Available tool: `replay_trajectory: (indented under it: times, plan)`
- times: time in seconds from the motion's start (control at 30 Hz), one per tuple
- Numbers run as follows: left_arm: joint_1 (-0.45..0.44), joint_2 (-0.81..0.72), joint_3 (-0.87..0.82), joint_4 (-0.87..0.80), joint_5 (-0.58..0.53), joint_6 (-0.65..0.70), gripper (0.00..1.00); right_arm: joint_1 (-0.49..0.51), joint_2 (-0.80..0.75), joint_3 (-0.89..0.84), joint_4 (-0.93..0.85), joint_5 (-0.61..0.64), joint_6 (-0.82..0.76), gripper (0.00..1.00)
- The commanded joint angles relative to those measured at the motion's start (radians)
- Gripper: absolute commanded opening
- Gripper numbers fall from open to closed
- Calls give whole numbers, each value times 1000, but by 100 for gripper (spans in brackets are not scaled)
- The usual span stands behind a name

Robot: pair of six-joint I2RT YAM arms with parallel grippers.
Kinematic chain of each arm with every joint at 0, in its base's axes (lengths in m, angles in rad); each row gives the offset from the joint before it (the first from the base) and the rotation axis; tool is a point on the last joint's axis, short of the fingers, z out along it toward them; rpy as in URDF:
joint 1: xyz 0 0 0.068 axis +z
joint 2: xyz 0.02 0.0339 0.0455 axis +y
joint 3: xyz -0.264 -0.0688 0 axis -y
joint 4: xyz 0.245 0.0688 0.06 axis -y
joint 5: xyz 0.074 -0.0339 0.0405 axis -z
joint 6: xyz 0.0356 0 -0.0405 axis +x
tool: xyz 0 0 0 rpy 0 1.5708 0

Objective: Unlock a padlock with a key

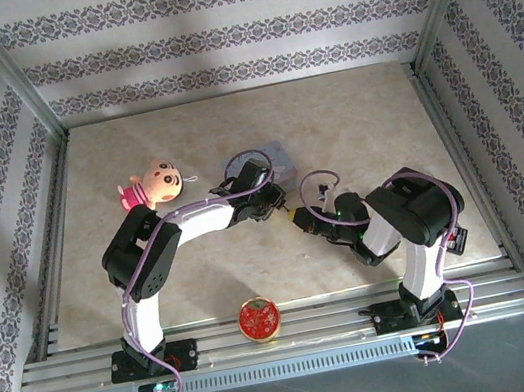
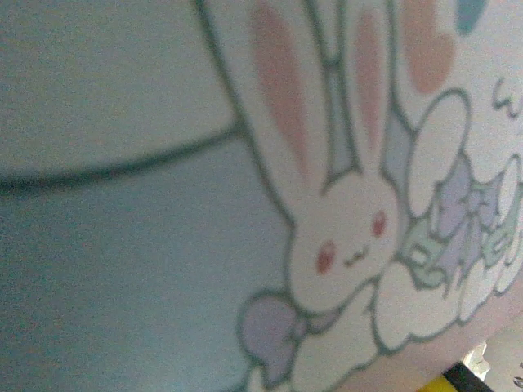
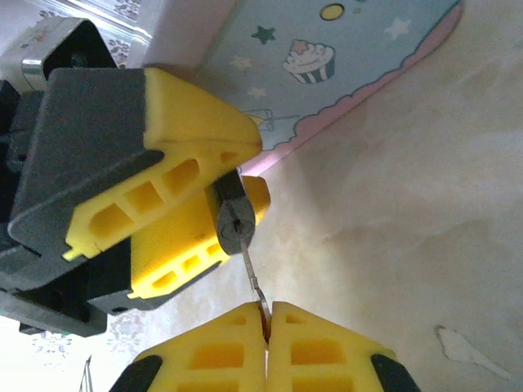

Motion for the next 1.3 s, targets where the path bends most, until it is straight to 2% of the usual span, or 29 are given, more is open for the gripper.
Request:
replay_trajectory:
  times: [0.0,0.4,0.73,1.07,1.27]
  plan:
    - [-8,-2,-16,1,58,-16,0,-14,-16,33,70,-15,15,0]
    - [-8,-5,-24,8,75,-10,0,-23,24,77,70,-35,93,0]
    - [-8,-18,-33,16,111,13,0,-68,72,183,69,-164,134,0]
    - [-9,-15,-26,19,151,31,0,-85,93,240,70,-207,147,0]
    - [-10,-10,-20,2,200,59,0,-86,113,331,70,-312,178,0]
